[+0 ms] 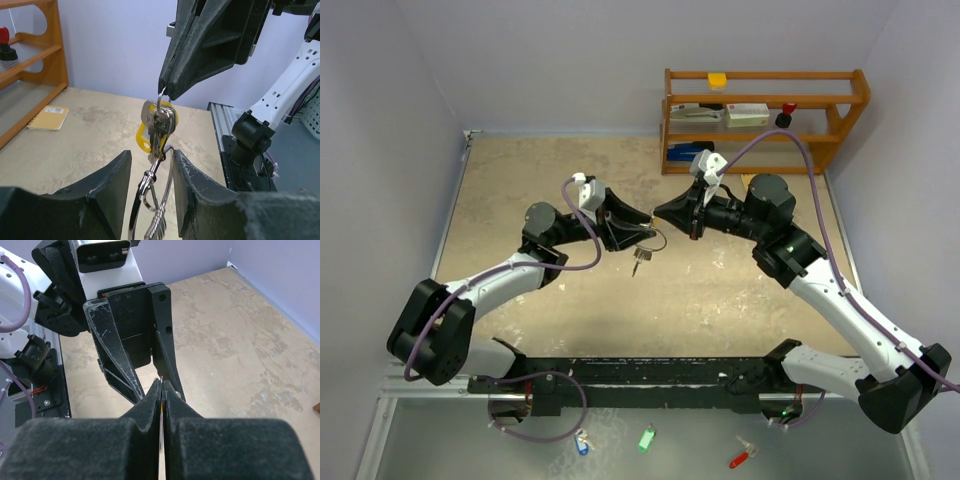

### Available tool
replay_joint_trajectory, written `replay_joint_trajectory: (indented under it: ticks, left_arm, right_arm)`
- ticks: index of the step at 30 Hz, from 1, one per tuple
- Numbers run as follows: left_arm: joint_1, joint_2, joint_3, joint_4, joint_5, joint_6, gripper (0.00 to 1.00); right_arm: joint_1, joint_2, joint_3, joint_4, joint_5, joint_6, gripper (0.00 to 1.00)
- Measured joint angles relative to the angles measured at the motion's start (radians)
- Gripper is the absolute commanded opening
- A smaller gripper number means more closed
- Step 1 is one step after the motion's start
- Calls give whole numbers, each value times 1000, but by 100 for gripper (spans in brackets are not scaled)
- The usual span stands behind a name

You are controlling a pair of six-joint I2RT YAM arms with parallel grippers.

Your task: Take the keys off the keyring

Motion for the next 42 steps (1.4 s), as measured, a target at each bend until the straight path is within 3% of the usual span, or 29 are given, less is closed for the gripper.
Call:
replay_joint_trajectory:
  ticks: [13, 33, 42]
  left_arm:
    - [-3, 56, -1, 272, 23, -130, 21]
    - [-4, 122, -22, 450, 41, -230, 16]
    - [-5, 193, -21, 527, 41, -338, 3]
  right_arm:
    - [5, 0, 0, 8, -18, 9, 0]
    - [6, -13, 0, 15, -18, 11, 0]
    - [6, -13, 0, 37, -17, 11, 0]
